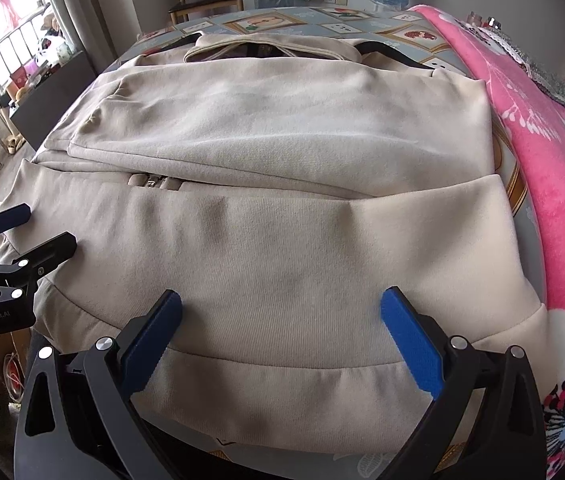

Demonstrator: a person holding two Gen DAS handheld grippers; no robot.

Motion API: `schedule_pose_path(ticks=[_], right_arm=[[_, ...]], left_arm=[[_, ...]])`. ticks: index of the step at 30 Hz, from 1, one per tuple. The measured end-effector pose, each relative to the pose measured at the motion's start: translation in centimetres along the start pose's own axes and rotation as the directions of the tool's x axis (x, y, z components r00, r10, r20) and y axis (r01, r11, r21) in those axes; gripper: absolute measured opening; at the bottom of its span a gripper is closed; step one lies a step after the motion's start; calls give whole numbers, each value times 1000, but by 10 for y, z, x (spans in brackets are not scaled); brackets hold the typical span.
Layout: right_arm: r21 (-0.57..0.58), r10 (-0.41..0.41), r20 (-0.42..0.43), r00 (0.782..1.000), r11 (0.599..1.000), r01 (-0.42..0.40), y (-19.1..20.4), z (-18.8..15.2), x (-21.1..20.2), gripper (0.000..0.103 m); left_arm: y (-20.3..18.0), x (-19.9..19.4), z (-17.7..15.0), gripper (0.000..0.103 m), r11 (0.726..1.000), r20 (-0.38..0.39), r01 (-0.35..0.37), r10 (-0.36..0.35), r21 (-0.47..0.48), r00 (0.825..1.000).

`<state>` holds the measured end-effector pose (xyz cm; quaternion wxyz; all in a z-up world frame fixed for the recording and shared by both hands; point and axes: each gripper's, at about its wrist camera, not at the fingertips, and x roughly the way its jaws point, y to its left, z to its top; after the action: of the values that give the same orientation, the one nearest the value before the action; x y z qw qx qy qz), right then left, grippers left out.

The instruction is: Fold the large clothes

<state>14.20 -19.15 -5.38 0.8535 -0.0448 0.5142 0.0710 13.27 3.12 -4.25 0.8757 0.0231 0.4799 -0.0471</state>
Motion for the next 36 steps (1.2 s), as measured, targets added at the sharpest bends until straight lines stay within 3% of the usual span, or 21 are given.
schedule_pose_path(ticks=[3,7,10,12,17,20,36], right_arm=[[-10,1,13,1000,1000,-1,0,-2,-1,97],[13,-5,-34,999,1000,5,1,5,-2,97],[10,41,36,999,999,-41,6,8,-16,97],[-26,25,62,998,999,-24,15,9,-18,97],[-81,25,63,998,996,-20,26,7,-3,97],[-51,59,69,996,997,-56,20,5,3,97],[-79,66,63,996,995,-61,21,7,4,98]], left_arm=[[0,0,0,97,1000,-3,0,0,0,1000],[0,1,0,97,1000,-3,0,0,1,1000],[0,1,1,97,1000,-4,0,0,1,1000],[0,1,1,97,1000,-5,0,0,0,1000],[-1,1,1,97,1000,-9,-2,2,-2,1000],[0,2,1,97,1000,-14,-2,2,-4,1000],[-1,1,1,97,1000,-18,-13,13,-18,1000]])
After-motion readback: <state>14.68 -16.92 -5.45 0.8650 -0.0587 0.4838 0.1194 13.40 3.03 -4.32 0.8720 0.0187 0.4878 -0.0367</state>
